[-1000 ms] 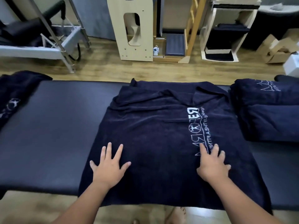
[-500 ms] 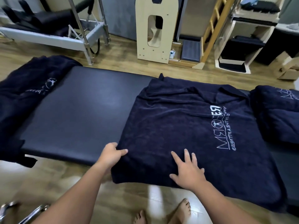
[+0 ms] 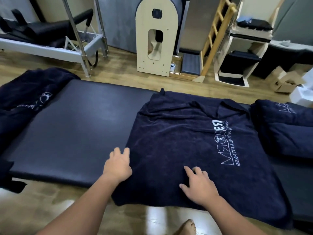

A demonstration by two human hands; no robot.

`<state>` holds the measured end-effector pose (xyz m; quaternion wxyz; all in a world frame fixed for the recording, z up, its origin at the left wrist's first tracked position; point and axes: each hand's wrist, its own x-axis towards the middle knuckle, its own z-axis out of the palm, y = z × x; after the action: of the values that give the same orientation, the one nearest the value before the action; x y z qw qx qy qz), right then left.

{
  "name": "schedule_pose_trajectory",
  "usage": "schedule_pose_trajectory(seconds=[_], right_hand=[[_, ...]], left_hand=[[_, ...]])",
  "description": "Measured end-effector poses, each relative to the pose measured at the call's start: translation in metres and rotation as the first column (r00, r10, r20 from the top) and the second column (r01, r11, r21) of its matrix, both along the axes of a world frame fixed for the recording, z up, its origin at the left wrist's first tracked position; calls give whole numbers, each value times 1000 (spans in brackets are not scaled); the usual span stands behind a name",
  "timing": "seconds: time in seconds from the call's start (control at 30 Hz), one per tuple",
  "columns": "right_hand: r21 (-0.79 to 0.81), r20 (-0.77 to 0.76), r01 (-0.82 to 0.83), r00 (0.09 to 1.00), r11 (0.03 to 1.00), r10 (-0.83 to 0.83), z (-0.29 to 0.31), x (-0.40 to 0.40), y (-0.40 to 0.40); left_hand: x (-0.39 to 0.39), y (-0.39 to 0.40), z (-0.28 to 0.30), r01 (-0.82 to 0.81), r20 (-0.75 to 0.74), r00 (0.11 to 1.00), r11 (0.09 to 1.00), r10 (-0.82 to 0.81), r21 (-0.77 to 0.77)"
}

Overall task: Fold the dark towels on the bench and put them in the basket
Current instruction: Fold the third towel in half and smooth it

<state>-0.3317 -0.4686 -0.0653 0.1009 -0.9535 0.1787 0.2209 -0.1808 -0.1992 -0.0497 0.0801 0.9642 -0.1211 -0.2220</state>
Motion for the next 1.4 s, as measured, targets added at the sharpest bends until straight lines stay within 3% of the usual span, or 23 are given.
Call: schedule_pose_trajectory(seconds=[0.1,0.17,0.3,0.53,0.8,0.93,1.0,1.07,1.13,1.23,1.27,1.33,1.4], right_hand=[[3,1,80,997,997,-80,2,4,-27],[24,2,114,994,993,-114,1,6,-49],[14,20,143,989,990,-144,0,28,-94],[15,115,179,977,984,-179,0,102,-192],[2,213,185,960,983,-182,6,194,-271],[27,153,192,969,981,-194,7,232,-292],[7,66,195,979,981,-195,4,247,-299],[-30,10,160,987,987,-160,-2,256,-304],[-65,17,154,988,986,-153,-9,264,-310],[-112,140,211,971,971,-195,-9,277,-314],[-123,156,244,962,962,-224,-8,282,-316],[-138,180,302,944,943,-276,-8,289,-321],[-136,189,351,927,927,-323,-8,293,-327]], left_hand=[[19,-36,-8,276,-40,961,960,-274,39],[29,-64,-13,331,-136,938,941,-319,77],[50,-118,-18,326,-157,940,934,-303,147],[116,-200,-12,216,53,974,975,-219,58],[215,-237,3,62,242,968,998,-63,12],[271,-244,9,75,184,977,980,-109,183],[296,-246,8,46,82,994,956,-73,290],[319,-243,1,57,-24,998,952,-52,302],[339,-238,-12,154,-39,988,978,-150,139],[348,-239,-17,188,64,982,932,-177,-310],[350,-240,-13,92,4,995,872,-103,-481],[348,-244,3,-198,-252,968,641,7,-741],[348,-245,17,-414,-478,878,453,-29,-789]])
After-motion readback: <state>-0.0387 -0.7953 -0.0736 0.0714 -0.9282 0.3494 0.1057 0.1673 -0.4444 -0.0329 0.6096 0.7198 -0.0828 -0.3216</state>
